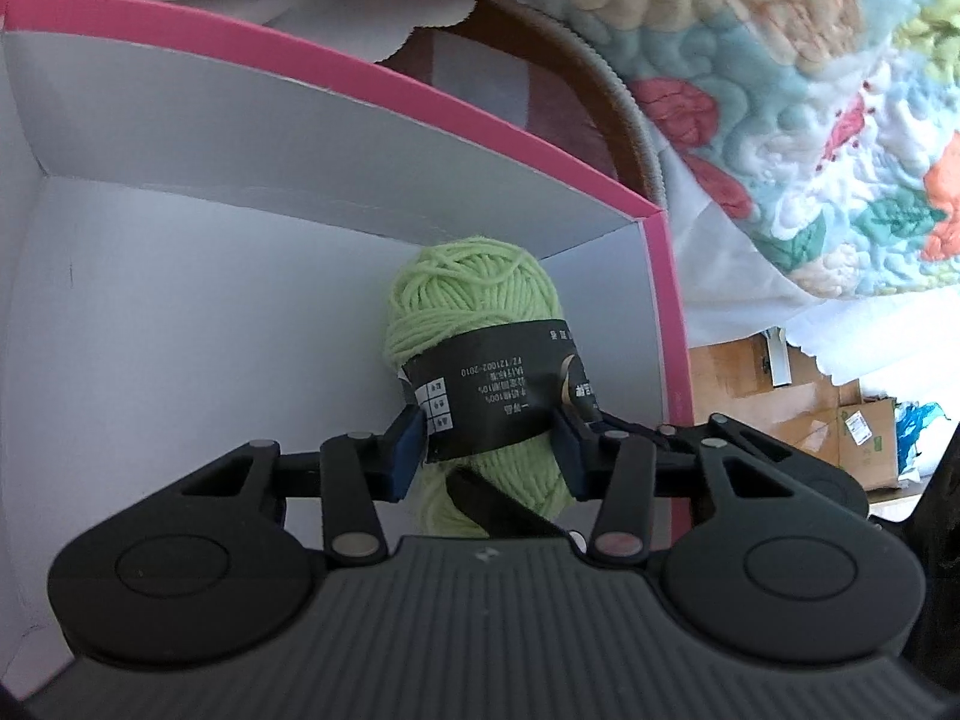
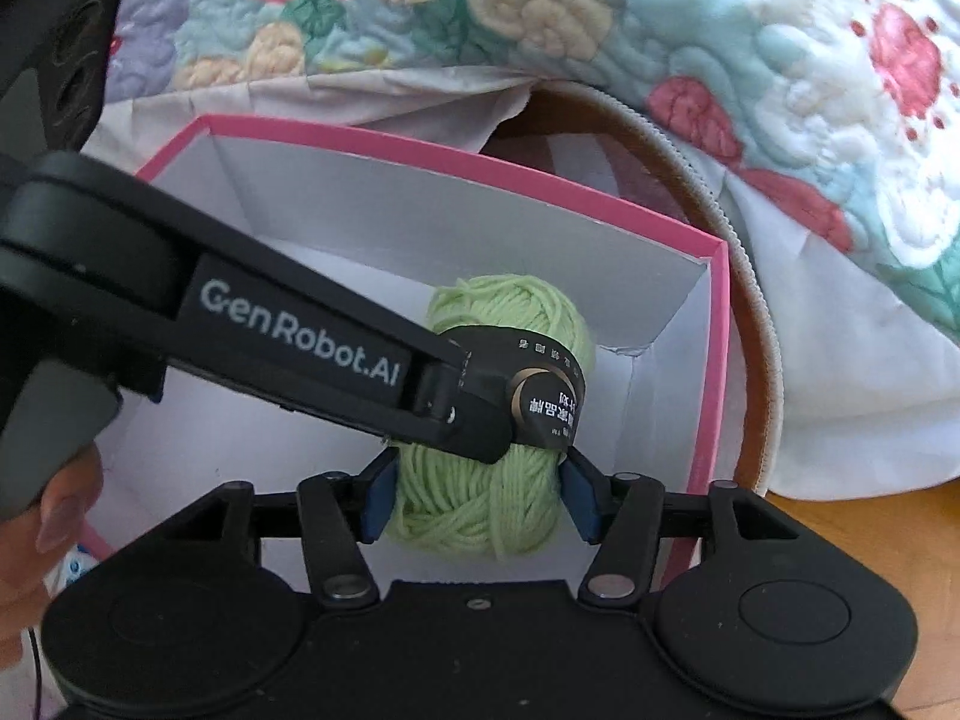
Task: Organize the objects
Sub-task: 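Lift the yarn ball with the left tool and carry it into the pink box, then open the left tool to release the yarn ball inside the box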
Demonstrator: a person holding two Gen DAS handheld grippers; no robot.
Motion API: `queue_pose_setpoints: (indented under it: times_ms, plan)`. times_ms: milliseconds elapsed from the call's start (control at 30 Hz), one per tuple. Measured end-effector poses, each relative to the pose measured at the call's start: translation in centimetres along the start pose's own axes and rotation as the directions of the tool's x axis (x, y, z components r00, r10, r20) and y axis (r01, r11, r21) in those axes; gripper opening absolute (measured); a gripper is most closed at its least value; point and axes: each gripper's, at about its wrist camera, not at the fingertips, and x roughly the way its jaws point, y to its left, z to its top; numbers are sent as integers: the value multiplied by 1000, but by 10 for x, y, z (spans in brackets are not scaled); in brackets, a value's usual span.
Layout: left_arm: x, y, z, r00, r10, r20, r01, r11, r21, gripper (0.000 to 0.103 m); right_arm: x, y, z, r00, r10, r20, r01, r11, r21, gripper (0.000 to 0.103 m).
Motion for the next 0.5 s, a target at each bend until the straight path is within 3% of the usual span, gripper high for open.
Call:
queue_pose_setpoints:
  times_ms: [167, 267, 300, 333, 400, 500]
  plan:
    - [2, -6, 1, 999, 34, -12, -33, 999, 43, 39, -13, -6, -7, 999, 39, -11, -40, 997, -68, 68]
    - [7, -16, 0, 996, 92, -16, -90, 991, 98, 39, -21, -11, -13, 998, 67, -8, -67, 992, -103, 66]
    - [10, -20, -1, 993, 113, -19, -110, 987, 118, 39, -22, -13, -15, 997, 79, -5, -79, 990, -116, 61]
    - [13, -23, -3, 992, 125, -18, -121, 984, 133, 39, -23, -14, -17, 996, 94, -4, -93, 988, -126, 50]
    - [18, -26, -5, 993, 114, -18, -111, 984, 136, 39, -25, -15, -21, 992, 129, 0, -127, 981, -146, 41]
    - [23, -28, -4, 996, 84, -15, -81, 988, 131, 38, -20, -12, -23, 995, 96, -3, -95, 980, -177, 28]
